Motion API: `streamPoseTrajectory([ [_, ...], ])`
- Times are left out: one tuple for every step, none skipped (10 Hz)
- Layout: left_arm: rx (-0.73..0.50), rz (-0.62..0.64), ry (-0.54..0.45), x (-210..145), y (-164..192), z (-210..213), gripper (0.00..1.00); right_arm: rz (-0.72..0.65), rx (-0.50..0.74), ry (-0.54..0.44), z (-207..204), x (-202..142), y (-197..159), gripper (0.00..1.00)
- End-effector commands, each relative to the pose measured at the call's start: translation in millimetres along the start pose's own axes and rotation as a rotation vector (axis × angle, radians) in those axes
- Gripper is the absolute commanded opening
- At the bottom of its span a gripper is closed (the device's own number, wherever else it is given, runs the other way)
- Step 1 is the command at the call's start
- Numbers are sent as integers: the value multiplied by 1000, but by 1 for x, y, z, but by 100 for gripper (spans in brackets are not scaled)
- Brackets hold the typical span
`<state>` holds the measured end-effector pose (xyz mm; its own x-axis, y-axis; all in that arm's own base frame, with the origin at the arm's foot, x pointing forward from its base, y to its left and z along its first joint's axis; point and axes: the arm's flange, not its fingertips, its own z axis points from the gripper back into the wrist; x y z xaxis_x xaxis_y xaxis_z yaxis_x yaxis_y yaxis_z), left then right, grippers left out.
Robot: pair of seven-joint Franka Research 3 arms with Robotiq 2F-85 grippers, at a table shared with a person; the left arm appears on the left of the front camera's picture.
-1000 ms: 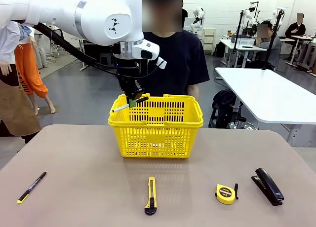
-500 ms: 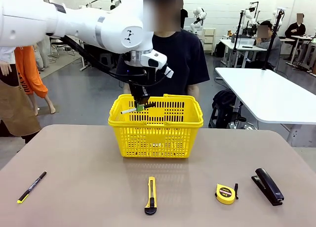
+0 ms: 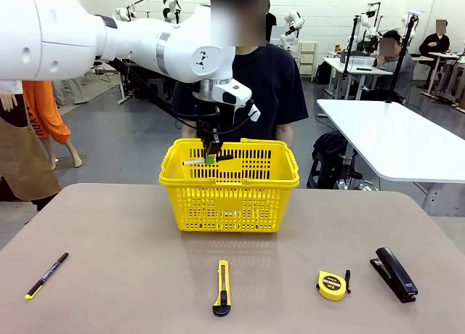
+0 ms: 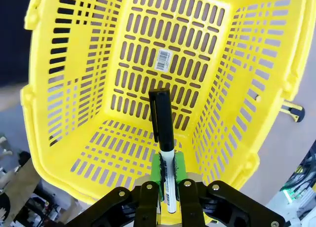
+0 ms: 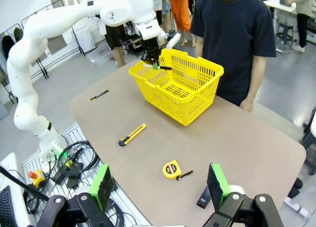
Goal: Place the items the person wants into the basket.
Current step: Pick up the item the person points to and place it in the Market Basket.
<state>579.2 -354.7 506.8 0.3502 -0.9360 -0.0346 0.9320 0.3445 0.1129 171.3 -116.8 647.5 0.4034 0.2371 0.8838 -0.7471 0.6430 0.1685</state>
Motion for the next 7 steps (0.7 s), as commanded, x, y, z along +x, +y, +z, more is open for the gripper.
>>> streamPoseTrajectory([
  [-33,-23,24,8,13,-14,12,-1,3,-1,-2,-1,-1,100],
  [-38,-24,20,8,15,-24,12,-1,3,-1,-2,-1,-1,100],
  [-27,-21,17,8,16,-31,12,-1,3,-1,-2,-1,-1,100],
  [-25,-24,23,9,17,-40,12,-1,3,-1,-2,-1,-1,100],
  [-34,-26,27,9,17,-45,12,-1,3,-1,-2,-1,-1,100],
  [-36,-30,28,9,17,-47,12,-1,3,-1,-2,-1,-1,100],
  [-36,-36,22,9,17,-48,18,-1,3,-1,-2,-1,-1,100],
])
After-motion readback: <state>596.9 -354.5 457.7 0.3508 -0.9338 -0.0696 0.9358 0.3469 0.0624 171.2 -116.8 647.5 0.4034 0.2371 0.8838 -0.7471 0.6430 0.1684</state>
